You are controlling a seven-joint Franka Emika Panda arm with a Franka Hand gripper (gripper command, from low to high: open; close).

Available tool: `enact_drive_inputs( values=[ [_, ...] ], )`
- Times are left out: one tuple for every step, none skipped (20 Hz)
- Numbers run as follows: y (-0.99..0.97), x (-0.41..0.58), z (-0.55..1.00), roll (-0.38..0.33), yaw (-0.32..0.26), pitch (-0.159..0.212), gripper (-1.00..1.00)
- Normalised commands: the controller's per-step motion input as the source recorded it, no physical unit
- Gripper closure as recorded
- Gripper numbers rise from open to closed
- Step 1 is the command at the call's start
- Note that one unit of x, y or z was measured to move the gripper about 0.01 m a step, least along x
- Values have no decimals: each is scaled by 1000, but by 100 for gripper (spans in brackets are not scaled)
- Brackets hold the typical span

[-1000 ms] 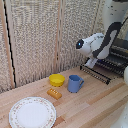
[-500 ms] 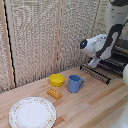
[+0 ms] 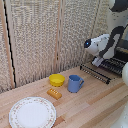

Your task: Position your gripper near the tray handle while precisely lining it up. Firmly yet gently grip the handle, ensuring a strong hold. Slide the tray into the oven in a steady manner until it's entirely inside. Relinquish the handle as it sits within the oven and extract your gripper with care.

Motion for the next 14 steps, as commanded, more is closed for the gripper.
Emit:
enact_drive_inputs(
  values=[
    [29, 0, 223, -32, -23, -22, -100],
    [89, 0, 249, 0, -10, -14, -100],
    [149, 0, 283, 0, -8, -19, -100],
    [146, 0, 337, 15, -1, -20, -100],
    [86, 9, 417, 38, 0, -12, -100],
    [0, 0, 486, 74, 0, -11, -100],
    [0, 14, 471, 89, 0, -18, -100],
    [117, 123, 400, 62, 0, -16, -100],
    [243, 263, 343, 45, -19, 0, -100],
    [489, 409, 266, 23, -21, 0, -100],
    [671, 426, 257, 25, -2, 29, -100],
    [514, 457, 274, 58, -29, 45, -100],
    [240, 406, 309, 45, -88, 10, -100],
    [180, 417, 289, 41, -100, 20, -100]
  ],
)
